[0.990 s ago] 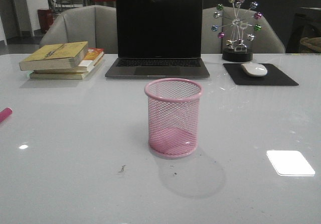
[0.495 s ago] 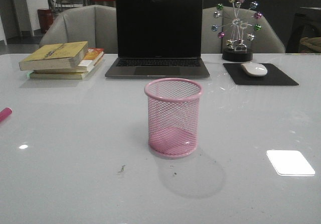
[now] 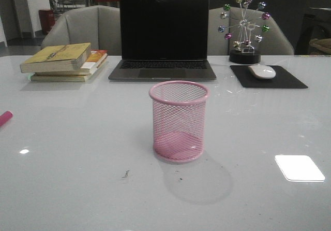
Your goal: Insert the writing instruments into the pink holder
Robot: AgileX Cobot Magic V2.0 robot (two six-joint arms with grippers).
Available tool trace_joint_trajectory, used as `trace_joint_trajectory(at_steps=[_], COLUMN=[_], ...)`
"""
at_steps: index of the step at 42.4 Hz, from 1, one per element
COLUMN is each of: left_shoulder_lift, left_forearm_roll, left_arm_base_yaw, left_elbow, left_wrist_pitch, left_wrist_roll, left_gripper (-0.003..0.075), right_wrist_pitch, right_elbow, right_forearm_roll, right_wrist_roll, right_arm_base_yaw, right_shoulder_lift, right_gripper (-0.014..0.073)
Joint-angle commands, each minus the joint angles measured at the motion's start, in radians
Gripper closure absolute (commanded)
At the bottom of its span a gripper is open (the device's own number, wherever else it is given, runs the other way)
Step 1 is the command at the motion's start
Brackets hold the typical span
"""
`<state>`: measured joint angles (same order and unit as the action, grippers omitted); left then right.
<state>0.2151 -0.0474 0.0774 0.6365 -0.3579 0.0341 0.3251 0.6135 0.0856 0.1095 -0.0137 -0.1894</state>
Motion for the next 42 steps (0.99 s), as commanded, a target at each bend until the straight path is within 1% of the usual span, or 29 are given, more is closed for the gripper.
trace_joint_trajectory(at_steps=[1, 7, 9, 14, 17, 26, 29, 30, 32, 35, 37, 38, 39, 41, 42], left_shoulder_lift=[0.098, 0.196, 0.225, 0.290, 0.325, 0.417, 0.441, 0.449, 0.460, 0.471, 0.474, 0.474, 0.474, 0.474, 0.474], left_forearm_roll=[-0.011, -0.011, -0.011, -0.011, -0.011, -0.013, -0.013, -0.013, -0.013, -0.013, -0.013, -0.013, -0.016, -0.025, -0.030], left_arm_base_yaw=[0.002, 0.002, 0.002, 0.002, 0.002, 0.002, 0.002, 0.002, 0.002, 0.002, 0.002, 0.002, 0.004, 0.016, 0.024], left_elbow=[0.098, 0.114, 0.112, 0.112, 0.112, 0.100, 0.100, 0.100, 0.100, 0.100, 0.100, 0.098, 0.098, 0.094, 0.094], left_wrist_pitch=[-0.043, -0.141, -0.187, -0.309, -0.359, -0.377, -0.377, -0.377, -0.377, -0.375, -0.370, -0.367, -0.362, -0.355, -0.355], left_wrist_roll=[0.001, 0.001, 0.001, 0.001, 0.001, 0.001, 0.001, 0.001, 0.008, 0.010, 0.015, 0.015, 0.015, 0.015, 0.017], left_gripper=[0.0620, 0.0620, 0.0620, 0.0620, 0.0620, 0.0619, 0.0615, 0.0602, 0.0563, 0.0456, 0.0360, 0.0316, 0.0295, 0.0239, 0.0231], right_wrist_pitch=[0.047, 0.151, 0.201, 0.272, 0.315, 0.355, 0.371, 0.377, 0.384, 0.388, 0.388, 0.388, 0.389, 0.389, 0.389], right_elbow=[0.082, 0.091, 0.088, 0.076, 0.073, 0.073, 0.073, 0.073, 0.073, 0.073, 0.073, 0.074, 0.075, 0.078, 0.082], right_forearm_roll=[0.011, 0.011, 0.011, 0.011, 0.011, 0.011, 0.011, 0.011, 0.011, 0.011, 0.011, 0.011, 0.013, 0.013, 0.013], right_wrist_roll=[-0.003, -0.003, -0.003, -0.003, -0.003, -0.003, -0.003, -0.003, -0.003, -0.003, -0.003, -0.003, -0.003, -0.003, -0.003], right_arm_base_yaw=[0.000, 0.000, 0.000, 0.000, 0.000, 0.000, 0.000, 0.000, 0.000, 0.000, 0.000, -0.001, -0.001, -0.002, -0.004], right_shoulder_lift=[-0.097, -0.211, -0.245, -0.323, -0.367, -0.479, -0.513, -0.528, -0.549, -0.582, -0.612, -0.628, -0.636, -0.674, -0.684], right_gripper=[0.0526, 0.0526, 0.0526, 0.0526, 0.0526, 0.0524, 0.0490, 0.0467, 0.0385, 0.0237, 0.0144, 0.0121, 0.0106, 0.0103, 0.0107])
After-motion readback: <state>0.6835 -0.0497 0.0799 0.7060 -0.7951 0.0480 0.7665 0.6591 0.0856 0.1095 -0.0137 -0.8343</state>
